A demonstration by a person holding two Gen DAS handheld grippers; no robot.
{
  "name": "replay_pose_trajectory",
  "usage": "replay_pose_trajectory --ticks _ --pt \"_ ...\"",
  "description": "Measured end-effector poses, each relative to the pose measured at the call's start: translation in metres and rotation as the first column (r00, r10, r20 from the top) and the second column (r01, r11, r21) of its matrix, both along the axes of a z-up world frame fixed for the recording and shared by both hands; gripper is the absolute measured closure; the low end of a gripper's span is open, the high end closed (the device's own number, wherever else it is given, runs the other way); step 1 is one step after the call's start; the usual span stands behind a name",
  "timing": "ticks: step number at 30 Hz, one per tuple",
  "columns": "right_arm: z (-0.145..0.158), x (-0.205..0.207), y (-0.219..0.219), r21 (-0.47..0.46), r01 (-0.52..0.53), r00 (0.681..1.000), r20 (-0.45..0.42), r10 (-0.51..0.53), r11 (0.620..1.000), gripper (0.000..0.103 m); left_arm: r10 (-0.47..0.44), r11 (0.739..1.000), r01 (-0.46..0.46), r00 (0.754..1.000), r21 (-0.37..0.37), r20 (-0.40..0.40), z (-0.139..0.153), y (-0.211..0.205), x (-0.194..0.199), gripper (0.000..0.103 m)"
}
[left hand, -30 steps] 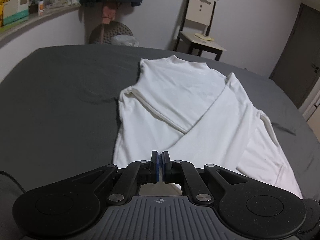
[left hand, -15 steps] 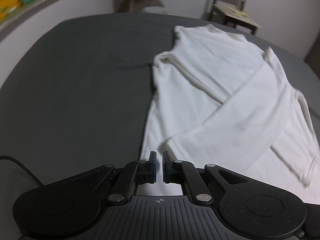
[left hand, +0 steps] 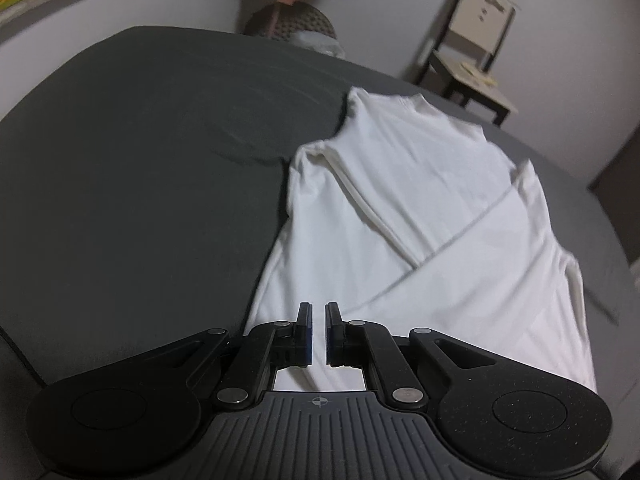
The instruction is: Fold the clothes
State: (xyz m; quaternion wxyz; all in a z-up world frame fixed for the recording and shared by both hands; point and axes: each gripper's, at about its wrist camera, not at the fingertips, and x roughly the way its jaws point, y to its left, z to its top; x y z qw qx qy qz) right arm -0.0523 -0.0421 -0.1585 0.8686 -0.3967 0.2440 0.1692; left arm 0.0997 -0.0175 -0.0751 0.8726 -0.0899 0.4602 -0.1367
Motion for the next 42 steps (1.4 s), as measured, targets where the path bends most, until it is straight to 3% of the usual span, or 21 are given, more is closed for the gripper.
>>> replay_pose_trajectory --ticks 4,7,15,19,24,26,29,31,32,34,36,38,42 --pt "-0.014 0.008 0.019 -0.091 -0.026 0.998 0.061 0.032 0.996 0.068 0.052 0.995 -0.052 0.999 -0.080 -0.005 -0.002 0.009 0.005 0.099" --pt "-0.015 0.017 0.024 -0.067 -0.021 0.999 0.036 0.023 0.998 0.097 0.056 0.993 -0.056 0.998 -0.101 -0.002 -0.003 0.009 0.009 0.099" --pt "0.019 0.014 0.005 0.173 0.006 0.997 -0.078 0.008 0.985 0.096 -0.017 0.983 0.015 1.000 -0.182 -0.009 -0.004 -0.002 0.013 0.099" --pt "0.017 0.028 -0.010 0.232 0.073 0.986 -0.163 -0.035 0.970 0.087 -0.077 0.984 0.071 0.997 -0.166 -0.027 -0.011 -0.021 0.015 0.099" --pt "0.049 0.024 -0.058 0.417 0.143 0.979 -0.194 -0.066 0.898 0.052 -0.100 0.986 0.098 0.995 -0.134 -0.009 -0.015 -0.038 0.009 0.099" --pt "0.064 0.028 -0.105 0.483 0.263 0.962 -0.198 -0.188 0.835 0.048 -0.096 0.983 0.098 0.995 -0.157 0.020 -0.014 -0.043 0.005 0.099" --pt "0.078 0.043 -0.196 0.564 0.499 0.862 -0.250 -0.441 0.658 0.047 -0.099 0.978 0.107 0.994 -0.179 0.053 -0.014 -0.054 0.001 0.099" --pt "0.076 0.057 -0.255 0.604 0.622 0.762 -0.321 -0.562 0.498 0.047 -0.136 0.979 0.143 0.989 -0.146 0.053 -0.022 -0.069 0.000 0.099" --pt "0.071 0.064 -0.287 0.637 0.662 0.712 -0.372 -0.596 0.395 0.047 -0.147 0.980 0.153 0.988 -0.126 0.050 -0.026 -0.073 -0.001 0.099" --pt "0.059 0.073 -0.334 0.693 0.691 0.655 -0.483 -0.581 0.204 0.047 -0.166 0.982 0.168 0.986 -0.090 0.036 -0.033 -0.081 -0.001 0.099" --pt "0.044 0.081 -0.370 0.724 0.689 0.627 -0.577 -0.523 0.027 0.046 -0.170 0.982 0.171 0.985 -0.078 0.021 -0.039 -0.082 -0.001 0.099" --pt "0.031 0.090 -0.390 0.730 0.680 0.615 -0.622 -0.485 -0.074 0.045 -0.169 0.984 0.168 0.986 -0.066 -0.003 -0.045 -0.082 -0.001 0.099" --pt "0.008 0.097 -0.395 0.722 0.672 0.621 -0.671 -0.405 -0.166 0.040 -0.161 0.985 0.160 0.987 -0.065 -0.005 -0.048 -0.080 -0.001 0.099"
